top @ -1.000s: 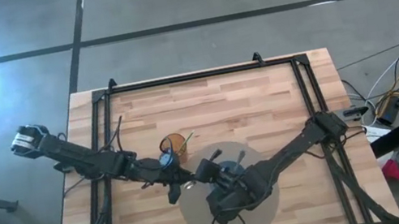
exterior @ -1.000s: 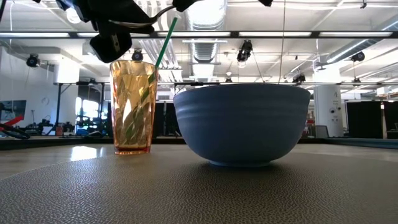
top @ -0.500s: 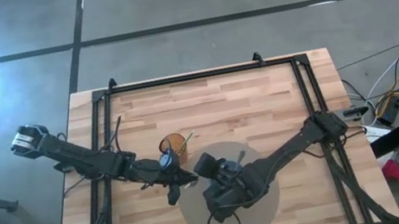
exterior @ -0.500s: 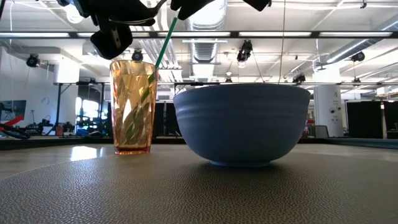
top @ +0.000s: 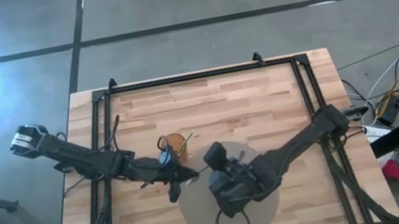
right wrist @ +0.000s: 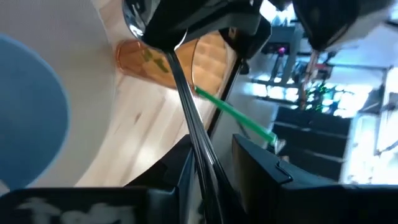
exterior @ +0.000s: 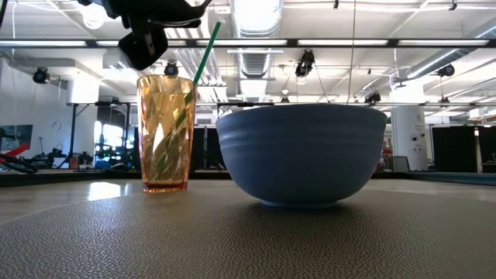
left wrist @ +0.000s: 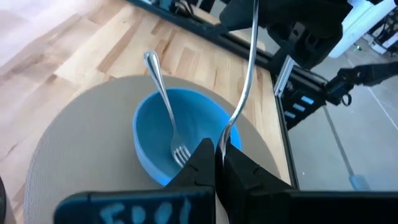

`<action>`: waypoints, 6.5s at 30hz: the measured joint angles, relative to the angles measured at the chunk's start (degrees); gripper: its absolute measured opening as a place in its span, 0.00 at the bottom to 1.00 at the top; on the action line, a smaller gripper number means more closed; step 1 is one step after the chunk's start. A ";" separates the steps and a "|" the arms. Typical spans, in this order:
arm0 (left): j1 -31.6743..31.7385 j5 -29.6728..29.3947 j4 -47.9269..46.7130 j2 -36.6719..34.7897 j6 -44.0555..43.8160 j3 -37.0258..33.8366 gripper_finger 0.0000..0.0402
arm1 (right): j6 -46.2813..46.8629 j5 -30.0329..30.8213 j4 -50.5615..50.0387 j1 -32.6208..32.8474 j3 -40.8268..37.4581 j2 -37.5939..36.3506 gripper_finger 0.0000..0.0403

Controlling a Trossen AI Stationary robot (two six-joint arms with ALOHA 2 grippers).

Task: Pick & Place Utensil
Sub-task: Put the silver spoon into the blue bowl

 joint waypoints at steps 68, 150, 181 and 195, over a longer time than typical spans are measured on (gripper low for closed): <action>-0.33 -5.79 14.54 -4.61 16.23 -4.33 0.01 | 52.19 -11.86 -16.87 1.21 -21.58 -20.44 0.49; -2.98 -6.38 42.41 11.96 26.03 -7.52 0.05 | 12.81 -6.93 107.60 4.70 -58.36 -20.01 0.03; -3.05 -5.81 33.76 5.22 29.99 -7.48 0.50 | 26.99 -6.51 84.14 4.61 -58.64 -27.99 0.02; -3.05 -5.96 18.11 -4.50 28.35 -7.48 0.50 | 27.33 -9.70 71.98 2.14 -58.71 -37.38 0.02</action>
